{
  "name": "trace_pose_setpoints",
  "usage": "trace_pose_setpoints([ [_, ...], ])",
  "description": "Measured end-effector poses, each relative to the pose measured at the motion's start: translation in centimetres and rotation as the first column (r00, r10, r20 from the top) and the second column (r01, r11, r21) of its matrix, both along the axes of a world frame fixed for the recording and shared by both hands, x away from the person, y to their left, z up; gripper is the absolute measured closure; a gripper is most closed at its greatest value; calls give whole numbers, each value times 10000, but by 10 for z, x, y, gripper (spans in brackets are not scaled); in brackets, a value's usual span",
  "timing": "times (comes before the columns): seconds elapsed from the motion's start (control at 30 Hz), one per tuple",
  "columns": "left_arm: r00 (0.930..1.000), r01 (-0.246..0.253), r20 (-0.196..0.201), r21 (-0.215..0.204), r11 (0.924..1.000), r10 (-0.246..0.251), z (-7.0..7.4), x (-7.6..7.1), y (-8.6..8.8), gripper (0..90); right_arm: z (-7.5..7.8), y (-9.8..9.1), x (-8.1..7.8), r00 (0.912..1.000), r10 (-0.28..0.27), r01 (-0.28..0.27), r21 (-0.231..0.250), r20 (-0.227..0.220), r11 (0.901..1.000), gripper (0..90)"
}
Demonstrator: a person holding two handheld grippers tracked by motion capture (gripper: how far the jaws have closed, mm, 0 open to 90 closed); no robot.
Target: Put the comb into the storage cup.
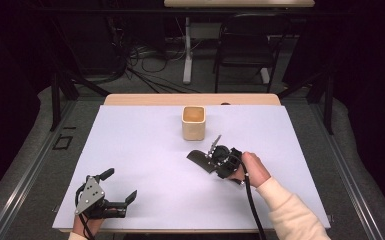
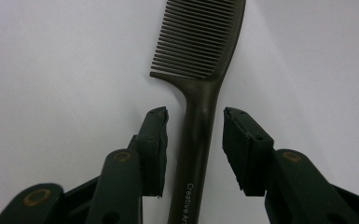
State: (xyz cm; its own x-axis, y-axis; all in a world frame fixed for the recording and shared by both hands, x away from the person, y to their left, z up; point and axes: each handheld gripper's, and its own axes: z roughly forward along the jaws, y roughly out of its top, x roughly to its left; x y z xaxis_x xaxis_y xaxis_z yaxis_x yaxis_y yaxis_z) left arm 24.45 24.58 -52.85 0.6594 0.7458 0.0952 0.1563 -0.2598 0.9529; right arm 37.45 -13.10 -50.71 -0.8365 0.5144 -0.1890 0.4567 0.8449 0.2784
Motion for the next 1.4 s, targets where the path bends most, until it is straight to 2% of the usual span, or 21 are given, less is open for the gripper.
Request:
trace_pose_setpoints([
  [0.17, 10000, 8, 4, -12, 10000, -8, 0, 0, 0, 0, -5, 6, 10, 9999, 9, -14, -307, -162, 9995, 640],
  [0.4, 10000, 38, -1, 6, 10000, -38, 0, 0, 0, 0, -9, 12, 14, 9995, -54, 24, -977, -307, 9952, 648],
  [0.57, 10000, 66, -6, 47, 10000, -66, 0, 0, 0, 0, -12, 14, 17, 9982, -263, 201, -1122, -541, 9935, 647],
  [0.7, 10000, 71, -4, 39, 10000, -71, 0, 0, 0, 0, -15, 14, 20, 9978, -322, 260, -1039, -580, 9942, 650],
  [0.8, 10000, 74, -18, 31, 10000, -74, 0, 0, 0, 0, -17, 15, 21, 9956, -503, 417, -1077, -789, 9933, 661],
  [0.87, 10000, 95, 5, 61, 9999, -95, 0, 0, 0, 0, -19, 15, 22, 9943, -592, 509, -929, -889, 9944, 670],
  [0.9, 10000, 98, 2, 66, 9999, -98, 0, 0, 0, 0, -18, 15, 24, 9942, -527, 426, -1060, -941, 9935, 674],
  [1.13, 9999, 104, -39, 53, 9999, -104, 0, 0, -1, 0, -20, 12, 26, 9902, -847, 767, -740, -1107, 9943, 697],
  [1.17, 9999, 122, -25, 59, 9999, -121, 0, 0, -1, 0, -18, 12, 26, 9878, -913, 812, -832, -1261, 9932, 699],
  [1.2, 9999, 122, -21, 50, 9999, -121, 0, 0, -1, 0, -20, 10, 26, 9884, -917, 860, -517, -1208, 9950, 703],
  [1.33, 10000, 89, -39, 49, 9999, -89, 0, 0, -1, 0, -18, 3, 26, 9862, -985, 981, -92, -1331, 9951, 712],
  [1.37, 10000, 90, -40, 47, 9999, -90, 0, 0, -1, 0, -16, 1, 26, 9855, -989, 978, -147, -1382, 9951, 712],
  [1.4, 9999, 92, -44, 56, 9999, -92, 0, 0, -1, 0, -16, 0, 26, 9868, -979, 994, 52, -1289, 9950, 713],
])
